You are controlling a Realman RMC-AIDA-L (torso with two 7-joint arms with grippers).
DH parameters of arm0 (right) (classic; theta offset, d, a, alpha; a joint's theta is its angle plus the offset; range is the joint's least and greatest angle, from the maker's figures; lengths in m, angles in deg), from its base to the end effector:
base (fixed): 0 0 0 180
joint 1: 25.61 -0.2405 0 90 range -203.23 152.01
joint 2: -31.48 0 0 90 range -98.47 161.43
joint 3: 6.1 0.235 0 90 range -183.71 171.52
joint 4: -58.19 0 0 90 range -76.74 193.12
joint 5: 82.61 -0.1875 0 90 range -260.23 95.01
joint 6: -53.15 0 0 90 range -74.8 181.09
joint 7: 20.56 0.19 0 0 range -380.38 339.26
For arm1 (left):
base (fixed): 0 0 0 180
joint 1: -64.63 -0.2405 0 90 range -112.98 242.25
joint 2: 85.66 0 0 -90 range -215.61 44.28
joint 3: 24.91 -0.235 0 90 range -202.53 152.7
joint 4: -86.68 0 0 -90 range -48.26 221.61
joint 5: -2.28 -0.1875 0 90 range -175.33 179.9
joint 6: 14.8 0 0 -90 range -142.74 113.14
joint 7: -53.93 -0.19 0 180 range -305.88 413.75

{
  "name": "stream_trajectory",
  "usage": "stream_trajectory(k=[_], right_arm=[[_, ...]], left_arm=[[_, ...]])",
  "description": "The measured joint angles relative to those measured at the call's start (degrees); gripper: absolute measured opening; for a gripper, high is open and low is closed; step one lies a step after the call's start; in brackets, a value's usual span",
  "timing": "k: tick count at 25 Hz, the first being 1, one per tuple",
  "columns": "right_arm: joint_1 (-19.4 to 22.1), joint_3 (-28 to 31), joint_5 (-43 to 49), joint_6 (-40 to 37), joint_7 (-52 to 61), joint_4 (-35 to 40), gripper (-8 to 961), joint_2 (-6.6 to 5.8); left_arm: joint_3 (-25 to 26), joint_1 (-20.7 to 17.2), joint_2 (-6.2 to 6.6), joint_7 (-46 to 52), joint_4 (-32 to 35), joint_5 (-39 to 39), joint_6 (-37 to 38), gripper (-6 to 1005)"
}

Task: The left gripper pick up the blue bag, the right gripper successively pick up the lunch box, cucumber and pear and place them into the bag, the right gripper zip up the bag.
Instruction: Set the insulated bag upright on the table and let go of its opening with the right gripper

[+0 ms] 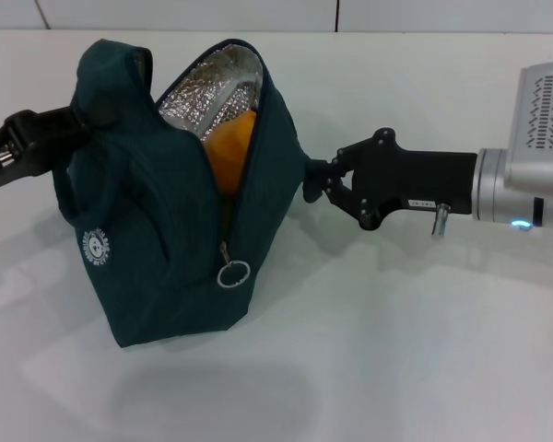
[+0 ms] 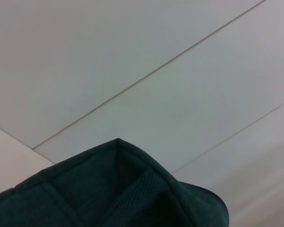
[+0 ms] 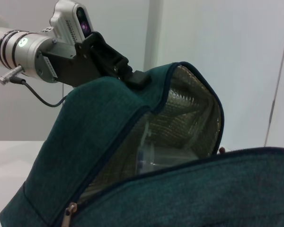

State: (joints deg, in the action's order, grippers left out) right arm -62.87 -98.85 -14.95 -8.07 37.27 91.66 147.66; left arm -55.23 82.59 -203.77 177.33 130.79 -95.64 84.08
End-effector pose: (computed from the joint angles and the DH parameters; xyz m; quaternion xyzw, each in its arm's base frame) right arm 0.1311 0.3498 -0.0974 -0.9608 -0.0027 0.2301 0.1548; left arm -0.2372 0.2942 0.0547 -0.7102 -0.5365 -0.4476 0.0865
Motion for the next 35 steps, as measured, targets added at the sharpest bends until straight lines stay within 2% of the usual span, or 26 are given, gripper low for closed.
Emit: stream_trajectory(k=[7,12,17,23,31,35], right_arm=[[1.3,0.1,-1.2,-0.2,-0.5,1.9,60,-0.16],[4.5,0.2,-1.2,-0.2,-1.2,6.9,60,-0.34],[7.6,0.5,-1.2,-0.1,-1.2,12.3,61,-0.56],[11.2,4.9,-1.0,-2.0,-1.2,17.6,61,-0.7],[17.0,12.4,-1.1,-12.8,-3.3,23.7,59,-0.74],[19.6,14.6,0.4,-20.6,-3.8,24.8,58,-1.49]], left_arm=[[0.0,0.3,0.15,0.0,-0.3,0.0,-0.1,48],[0.0,0.7,0.1,0.0,-0.3,0.0,0.0,48],[-0.4,0.9,-0.54,0.0,-0.3,0.0,0.1,48],[-0.7,3.0,-1.24,-0.7,-2.2,-0.1,1.7,48],[-0.8,5.7,-1.39,-2.9,-7.6,-0.3,2.4,48],[-0.8,5.9,-1.37,-4.4,-10.1,-1.3,1.7,48]])
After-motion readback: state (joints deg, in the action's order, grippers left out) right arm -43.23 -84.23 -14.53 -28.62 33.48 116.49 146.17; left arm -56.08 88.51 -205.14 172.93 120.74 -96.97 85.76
